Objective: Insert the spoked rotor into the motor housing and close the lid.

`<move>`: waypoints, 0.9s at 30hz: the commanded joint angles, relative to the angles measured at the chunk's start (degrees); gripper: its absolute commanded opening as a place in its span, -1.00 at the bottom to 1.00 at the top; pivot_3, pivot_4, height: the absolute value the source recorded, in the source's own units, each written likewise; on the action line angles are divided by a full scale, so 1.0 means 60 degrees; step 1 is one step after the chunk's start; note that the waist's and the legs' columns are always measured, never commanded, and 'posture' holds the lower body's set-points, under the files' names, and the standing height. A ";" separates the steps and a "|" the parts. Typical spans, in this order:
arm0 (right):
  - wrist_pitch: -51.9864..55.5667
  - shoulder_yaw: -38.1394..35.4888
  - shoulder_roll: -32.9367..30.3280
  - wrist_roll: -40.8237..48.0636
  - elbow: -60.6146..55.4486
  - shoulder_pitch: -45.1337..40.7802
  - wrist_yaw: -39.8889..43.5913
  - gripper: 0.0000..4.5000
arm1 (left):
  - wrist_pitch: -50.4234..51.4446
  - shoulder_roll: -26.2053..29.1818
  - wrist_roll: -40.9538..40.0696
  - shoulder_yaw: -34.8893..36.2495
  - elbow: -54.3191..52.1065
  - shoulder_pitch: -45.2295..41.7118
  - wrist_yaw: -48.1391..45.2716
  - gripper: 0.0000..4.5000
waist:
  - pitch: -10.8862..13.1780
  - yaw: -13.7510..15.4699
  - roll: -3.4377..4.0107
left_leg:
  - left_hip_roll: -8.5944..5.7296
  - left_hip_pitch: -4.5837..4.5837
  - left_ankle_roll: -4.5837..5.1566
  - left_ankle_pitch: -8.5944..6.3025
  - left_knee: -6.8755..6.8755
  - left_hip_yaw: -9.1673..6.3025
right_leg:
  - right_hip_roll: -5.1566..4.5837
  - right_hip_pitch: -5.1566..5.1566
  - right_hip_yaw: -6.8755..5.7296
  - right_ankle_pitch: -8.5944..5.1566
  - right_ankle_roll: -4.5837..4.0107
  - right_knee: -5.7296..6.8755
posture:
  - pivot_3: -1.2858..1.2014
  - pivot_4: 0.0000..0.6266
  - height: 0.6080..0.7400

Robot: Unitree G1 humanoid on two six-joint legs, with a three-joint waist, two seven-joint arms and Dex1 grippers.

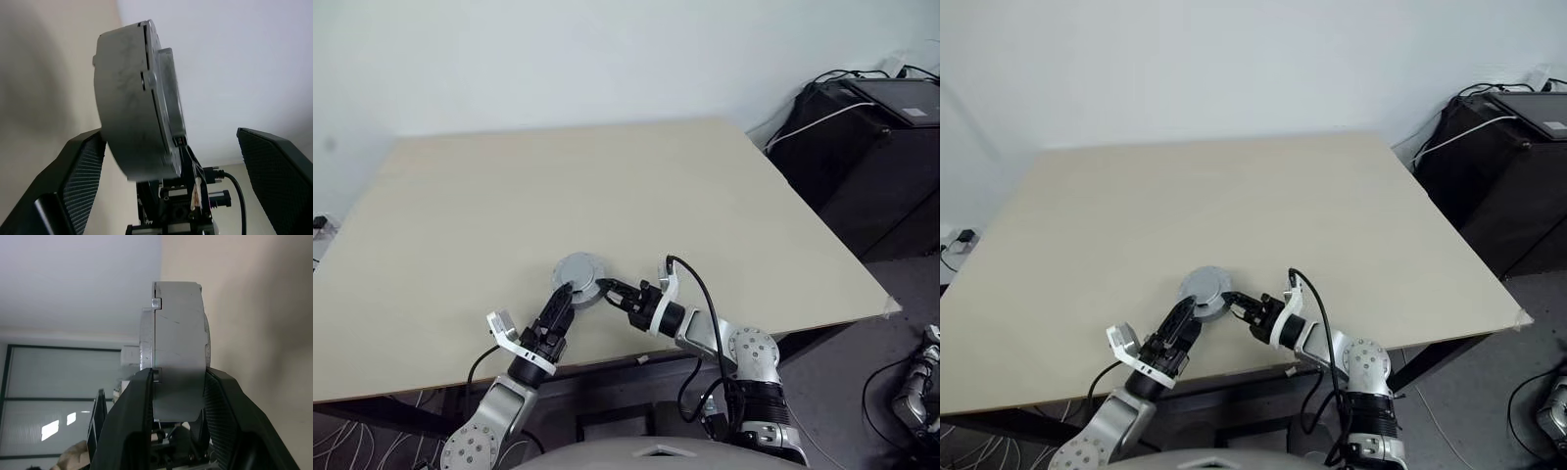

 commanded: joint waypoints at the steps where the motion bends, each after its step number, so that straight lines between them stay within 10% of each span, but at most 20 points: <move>1: -0.0122 0.0013 0.0635 0.0706 -0.0460 -0.0130 0.0190 -0.46 | -0.0111 -0.0482 -0.0186 -0.0252 -0.0170 -0.0085 -0.0085 0.99 | 0.0000 0.0002 0.0000 | 0.0000 -0.0002 0.0000 0.0000 0.0000 0.0001 | 0.0000 0.0001 0.0000 0.0000 0.0000 0.0000 | 0.03 -1.00 1.00; 19: 0.0255 0.0327 0.0285 0.1417 -0.0630 0.0039 0.0020 -0.46 | -0.0711 -0.0503 -0.0212 -0.0336 0.0074 -0.0221 -0.0038 0.99 | 0.0000 0.0004 -0.0001 | 0.0001 -0.0002 0.0001 0.0000 0.0003 0.0005 | 0.0003 0.0004 0.0000 0.0001 0.0001 0.0002 | 0.03 -1.00 1.00; 27: 0.0160 0.0383 0.0234 0.1381 -0.0610 0.0069 -0.0003 -0.46 | -0.0735 -0.0480 -0.0367 -0.0349 0.0064 -0.0214 -0.0068 0.00 | -0.0001 0.0003 -0.0001 | 0.0001 -0.0005 0.0001 0.0000 0.0005 0.0006 | 0.0004 0.0008 0.0000 0.0001 0.0002 0.0002 | 0.03 -1.00 1.00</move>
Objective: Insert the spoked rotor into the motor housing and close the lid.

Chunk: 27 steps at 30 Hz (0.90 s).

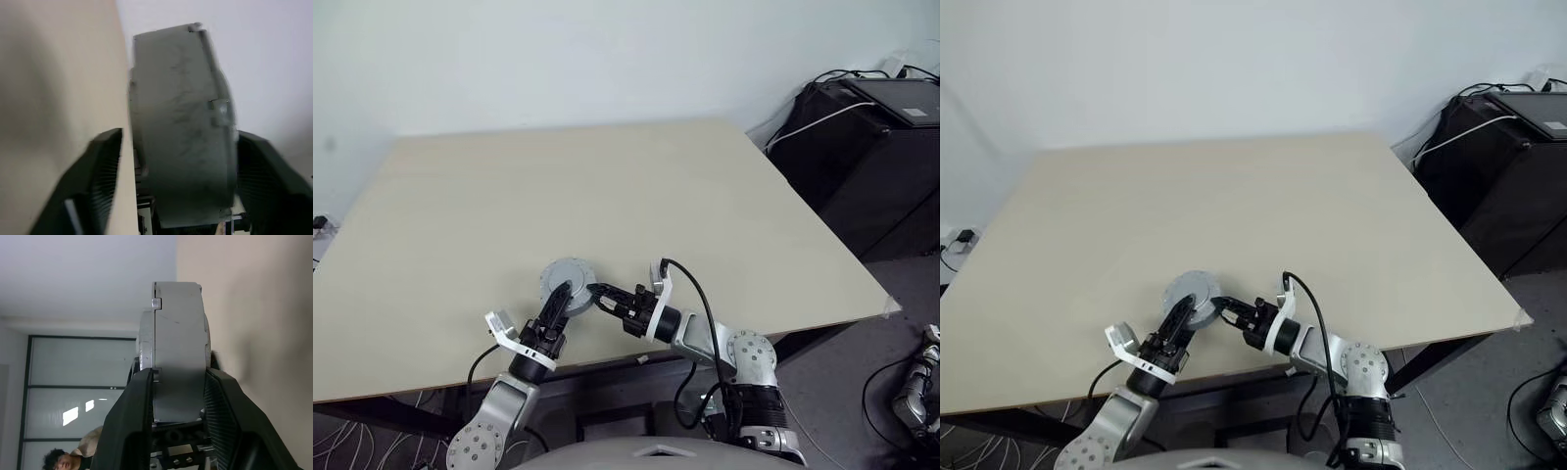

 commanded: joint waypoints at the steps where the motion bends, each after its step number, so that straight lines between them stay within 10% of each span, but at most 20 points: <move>1: -0.0047 0.0035 0.0245 0.0501 -0.0570 -0.0157 0.0220 -0.46 | -0.0118 -0.0500 -0.0109 -0.0097 -0.0176 -0.0132 -0.0038 -0.04 | -0.0001 0.0000 0.0001 | 0.0000 0.0000 0.0000 0.0000 0.0000 -0.0001 | 0.0000 0.0000 0.0000 0.0000 0.0000 0.0000 | 0.03 -1.00 1.00; 9: -0.0887 0.0297 -0.0053 -0.0865 -0.1031 -0.0025 0.0634 -0.46 | -0.0299 -0.0525 -0.0176 -0.0135 -0.0220 -0.0121 -0.0059 -0.04 | -0.0002 0.0001 0.0000 | 0.0000 0.0002 0.0000 0.0000 0.0002 0.0004 | 0.0002 0.0003 -0.0001 0.0000 0.0001 0.0001 | 0.03 -1.00 1.00; 19: -0.1230 0.0093 -0.0739 -0.1464 -0.1554 0.0504 0.1109 0.99 | -0.1020 -0.0506 -0.0150 0.0288 -0.0189 -0.0588 0.0113 -0.05 | -0.0004 0.0033 -0.0003 | -0.0002 0.0001 0.0000 0.0000 0.0010 0.0005 | 0.0003 0.0005 -0.0001 0.0001 0.0002 0.0002 | 0.03 -1.00 1.00; 27: -0.5011 0.1959 -0.2788 -0.5775 -0.3515 0.1551 0.3824 1.00 | -0.1940 -0.0120 0.0081 0.1297 0.0412 -0.1482 0.0753 -0.05 | -0.0008 0.0071 -0.0012 | -0.0005 0.0003 0.0000 0.0000 0.0028 0.0005 | 0.0010 0.0023 -0.0004 0.0003 0.0007 0.0001 | 0.03 -1.00 1.00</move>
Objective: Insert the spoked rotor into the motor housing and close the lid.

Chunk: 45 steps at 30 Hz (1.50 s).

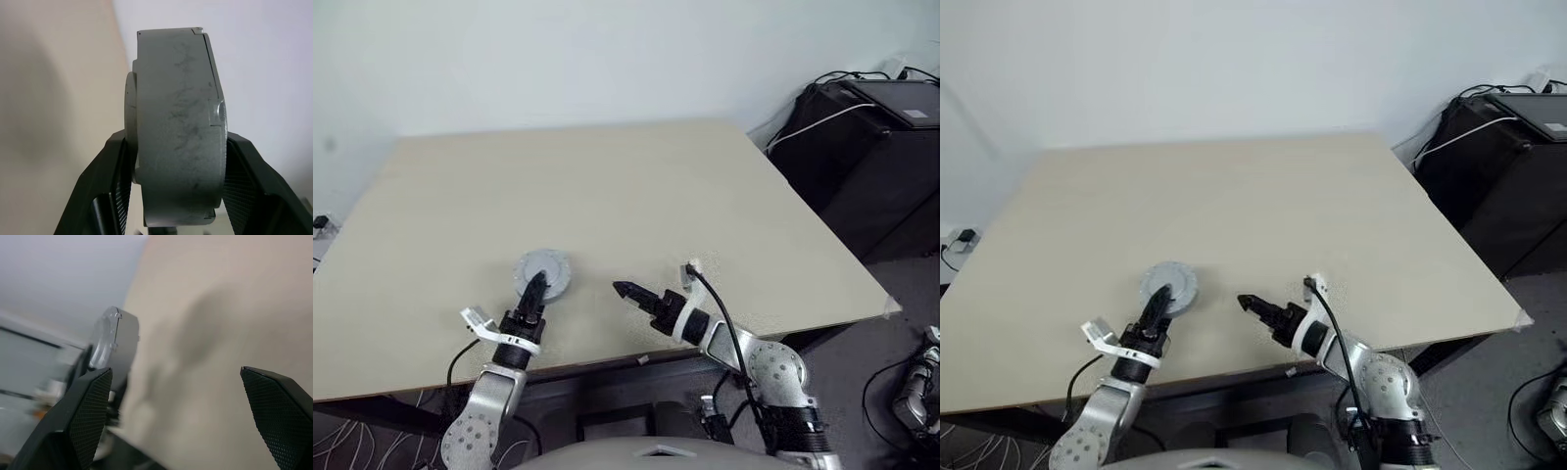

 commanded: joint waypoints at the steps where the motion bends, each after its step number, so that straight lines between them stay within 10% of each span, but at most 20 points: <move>1: -0.2265 0.0746 -0.0480 -0.1928 -0.0734 0.0346 0.1319 1.00 | -0.0410 -0.0181 0.0002 0.0512 -0.0003 -0.0777 0.0068 -0.05 | -0.0001 0.0012 -0.0005 | 0.0001 0.0004 0.0000 0.0000 0.0001 -0.0003 | 0.0003 0.0007 -0.0002 0.0000 0.0001 0.0000 | 0.03 -1.00 1.00; 13: -0.7609 0.1503 -0.1624 -0.6541 0.0085 0.1750 0.2185 1.00 | -0.0303 0.1189 0.0876 0.1842 0.2390 -0.2983 0.0395 -0.05 | -0.0011 0.0195 -0.0086 | -0.0006 0.0030 -0.0004 0.0000 0.0039 -0.0011 | 0.0010 0.0057 0.0004 0.0015 0.0017 -0.0004 | 0.03 -1.00 1.00; 42: -0.8764 0.1459 -0.1063 -0.6977 0.1027 0.2180 0.2256 1.00 | -0.1436 0.1472 0.4805 0.2684 0.8346 -0.7333 0.0257 -0.05 | -0.0012 0.0440 -0.0123 | -0.0007 0.0039 -0.0011 0.0008 0.0058 -0.0019 | 0.0018 0.0078 0.0002 0.0071 -0.0024 -0.0002 | 0.03 -1.00 1.00; 45: -0.8618 0.1509 -0.1024 -0.7002 0.0880 0.2163 0.2211 1.00 | -0.1367 0.1432 0.4940 0.2768 0.8266 -0.7275 0.0324 0.53 | -0.0013 0.0437 -0.0124 | -0.0006 0.0052 -0.0012 0.0009 0.0059 -0.0018 | 0.0018 0.0090 0.0002 0.0074 -0.0026 -0.0001 | 0.03 -1.00 1.00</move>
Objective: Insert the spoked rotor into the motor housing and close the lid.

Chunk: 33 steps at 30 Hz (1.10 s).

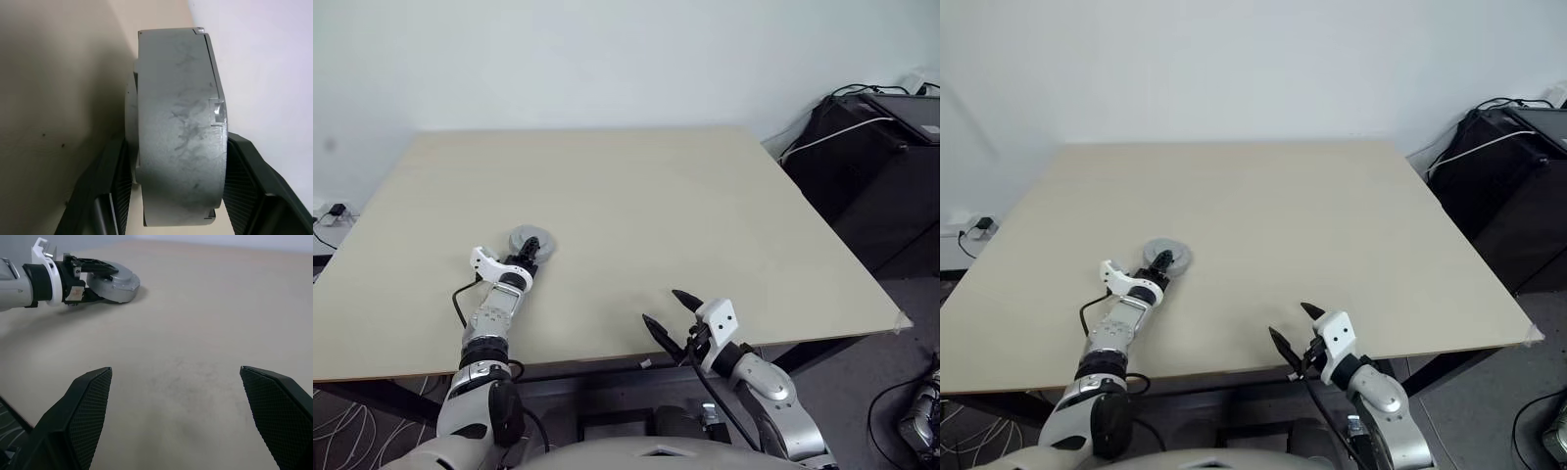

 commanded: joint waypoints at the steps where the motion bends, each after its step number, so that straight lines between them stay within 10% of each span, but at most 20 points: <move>1: 0.0058 -0.0015 0.0062 -0.0006 -0.0350 -0.0155 -0.0018 1.00 | -0.0080 0.0066 0.0195 0.0070 -0.0237 -0.0204 0.0010 0.67 | -0.0004 -0.0002 0.0002 | 0.0000 0.0001 0.0000 0.0000 0.0001 0.0000 | 0.0000 0.0002 0.0000 0.0001 0.0000 0.0000 | 0.03 -1.00 1.00; 4: 0.0211 -0.0004 0.0091 -0.0039 -0.0478 -0.0191 -0.0075 1.00 | 0.0091 0.0030 0.0216 0.0047 -0.0616 0.0060 -0.0034 0.98 | -0.0007 -0.0015 0.0008 | 0.0003 0.0079 -0.0001 -0.0001 -0.0010 0.0007 | 0.0000 0.0053 0.0005 -0.0014 0.0014 0.0001 | 0.03 -1.00 1.00; 18: 0.0984 0.0156 0.0213 -0.0129 -0.1132 -0.0270 -0.0336 1.00 | 0.2014 -0.0356 0.0539 -0.0882 -0.4949 0.3146 0.0680 0.98 | -0.0025 -0.0167 0.0012 | 0.0020 0.0117 -0.0009 -0.0009 -0.0035 0.0032 | 0.0000 0.0071 0.0032 -0.0024 0.0014 0.0001 | 0.03 -1.00 1.00; 33: 0.2670 0.0326 0.0238 -0.0019 -0.2615 -0.0454 -0.0676 1.00 | -0.0518 0.2434 0.4655 -0.4763 -0.7579 0.6375 -0.2352 0.98 | -0.0054 -0.0225 0.0070 | 0.0031 0.0129 -0.0063 -0.0045 -0.0057 0.0041 | -0.0033 -0.0003 0.0042 -0.0028 0.0013 0.0000 | 0.03 -1.00 1.00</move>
